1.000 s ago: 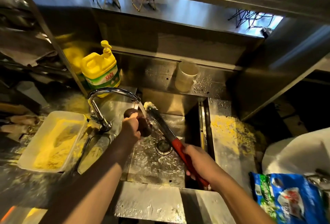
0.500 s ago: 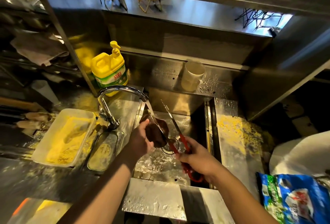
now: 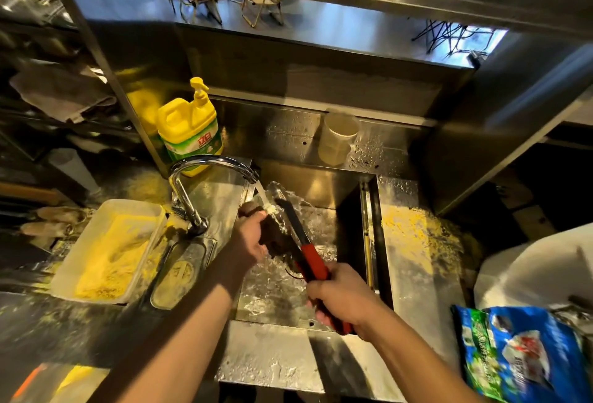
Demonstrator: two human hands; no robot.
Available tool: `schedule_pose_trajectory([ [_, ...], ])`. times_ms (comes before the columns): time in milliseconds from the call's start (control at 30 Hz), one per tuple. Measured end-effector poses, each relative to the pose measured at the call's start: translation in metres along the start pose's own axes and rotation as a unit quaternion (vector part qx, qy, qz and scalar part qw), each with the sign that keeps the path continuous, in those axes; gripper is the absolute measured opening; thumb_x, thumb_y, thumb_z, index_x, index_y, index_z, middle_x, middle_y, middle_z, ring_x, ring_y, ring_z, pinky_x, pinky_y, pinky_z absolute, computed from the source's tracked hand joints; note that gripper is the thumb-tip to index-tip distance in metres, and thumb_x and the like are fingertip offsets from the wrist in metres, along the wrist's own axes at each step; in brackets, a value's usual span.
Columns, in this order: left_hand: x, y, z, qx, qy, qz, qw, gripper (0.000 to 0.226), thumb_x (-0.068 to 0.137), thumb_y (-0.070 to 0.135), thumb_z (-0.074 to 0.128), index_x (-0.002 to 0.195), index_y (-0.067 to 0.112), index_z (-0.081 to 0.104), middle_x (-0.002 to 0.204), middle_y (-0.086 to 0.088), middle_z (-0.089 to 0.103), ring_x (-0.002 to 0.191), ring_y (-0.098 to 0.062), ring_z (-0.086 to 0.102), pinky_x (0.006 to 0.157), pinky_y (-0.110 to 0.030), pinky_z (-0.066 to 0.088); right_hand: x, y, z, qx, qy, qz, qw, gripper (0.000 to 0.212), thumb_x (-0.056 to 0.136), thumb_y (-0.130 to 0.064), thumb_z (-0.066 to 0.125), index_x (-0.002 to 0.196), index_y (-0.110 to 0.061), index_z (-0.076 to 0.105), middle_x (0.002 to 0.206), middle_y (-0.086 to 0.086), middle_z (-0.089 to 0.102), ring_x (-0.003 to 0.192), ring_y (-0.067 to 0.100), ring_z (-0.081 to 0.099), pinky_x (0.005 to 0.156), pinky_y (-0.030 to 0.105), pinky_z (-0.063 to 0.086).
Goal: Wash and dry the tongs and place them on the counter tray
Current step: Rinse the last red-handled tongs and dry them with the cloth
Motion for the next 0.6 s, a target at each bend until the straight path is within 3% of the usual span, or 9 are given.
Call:
schedule_pose_trajectory([
  [100,0.005,0.01,0.01,0.058,0.0,0.014,0.998,0.007,0.099,0.013,0.052,0.102,0.013,0.058,0.091,-0.01,0.06,0.086,-0.027,0.059,0.075,-0.038,0.051,0.002,-0.009,-0.006,-0.05,0.043,-0.039,0.997,0.013,0.077,-0.005,0.061,0.086,-0.014,0.061,0.05,-0.004,0.051,0.038,0.014,0.047,0.038,0.022,0.037],
  [167,-0.003,-0.005,0.024,0.122,-0.052,-0.018,0.991,0.015,0.098,0.012,0.053,0.109,0.008,0.061,0.099,-0.017,0.065,0.09,-0.029,0.063,0.074,-0.039,0.055,0.009,-0.02,-0.005,-0.079,0.07,-0.063,0.992,0.012,0.079,-0.007,0.062,0.081,-0.019,0.061,0.053,-0.004,0.047,0.037,0.011,0.044,0.039,0.022,0.034],
  [233,-0.008,-0.009,0.03,0.148,-0.071,-0.019,0.986,0.021,0.097,0.008,0.052,0.116,0.005,0.059,0.103,-0.019,0.066,0.091,-0.029,0.065,0.075,-0.037,0.059,0.012,-0.022,0.003,-0.093,0.066,-0.07,0.991,0.009,0.079,-0.011,0.062,0.08,-0.019,0.059,0.052,-0.006,0.046,0.035,0.007,0.042,0.038,0.02,0.033],
  [300,0.0,0.003,0.025,0.125,-0.037,-0.001,0.991,0.022,0.099,0.004,0.047,0.117,0.001,0.058,0.106,-0.021,0.064,0.096,-0.032,0.065,0.089,-0.044,0.056,0.007,-0.013,0.006,-0.081,0.044,-0.054,0.994,0.012,0.073,-0.016,0.062,0.084,-0.017,0.059,0.048,-0.01,0.049,0.034,0.006,0.043,0.036,0.018,0.035],
  [367,0.007,0.007,0.021,0.109,-0.005,-0.006,0.994,0.017,0.1,0.005,0.044,0.101,0.003,0.061,0.095,-0.018,0.065,0.084,-0.031,0.066,0.074,-0.044,0.057,0.004,-0.007,0.004,-0.047,0.022,-0.038,0.998,0.02,0.071,-0.014,0.062,0.091,-0.013,0.06,0.042,-0.01,0.049,0.033,0.008,0.044,0.033,0.018,0.035],
  [433,-0.001,-0.002,0.028,0.134,-0.034,-0.044,0.989,0.02,0.1,0.01,0.046,0.087,0.009,0.061,0.082,-0.012,0.064,0.07,-0.026,0.063,0.056,-0.033,0.053,0.008,-0.01,0.001,-0.032,0.038,-0.033,0.998,0.017,0.073,-0.009,0.061,0.091,-0.01,0.059,0.041,-0.009,0.049,0.032,0.009,0.044,0.034,0.019,0.035],
  [467,-0.002,-0.007,0.03,0.148,-0.051,-0.056,0.986,0.02,0.1,0.011,0.047,0.087,0.009,0.062,0.083,-0.012,0.064,0.07,-0.025,0.063,0.055,-0.031,0.053,0.01,-0.012,0.002,-0.033,0.043,-0.035,0.998,0.015,0.073,-0.009,0.061,0.089,-0.01,0.059,0.042,-0.009,0.049,0.033,0.01,0.044,0.035,0.02,0.035],
  [567,0.002,0.002,0.03,0.108,-0.044,-0.036,0.993,0.022,0.1,0.004,0.044,0.113,0.005,0.061,0.105,-0.018,0.061,0.091,-0.028,0.062,0.083,-0.041,0.055,0.008,-0.011,0.009,-0.041,0.026,-0.032,0.998,0.014,0.074,-0.012,0.06,0.088,-0.014,0.058,0.043,-0.007,0.053,0.034,0.01,0.047,0.035,0.021,0.038],
  [600,0.007,0.003,0.029,0.107,-0.037,-0.029,0.993,0.023,0.1,0.004,0.043,0.113,0.005,0.062,0.105,-0.018,0.061,0.092,-0.027,0.062,0.087,-0.042,0.054,0.007,-0.011,0.008,-0.039,0.025,-0.028,0.999,0.015,0.074,-0.012,0.061,0.089,-0.014,0.058,0.041,-0.007,0.052,0.034,0.01,0.047,0.034,0.02,0.038],
])
Point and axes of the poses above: each hand's wrist, its own x-axis towards the middle knuckle, its own z-axis out of the palm, y = z × x, the point moved 6 cm from there along x, towards the middle knuckle
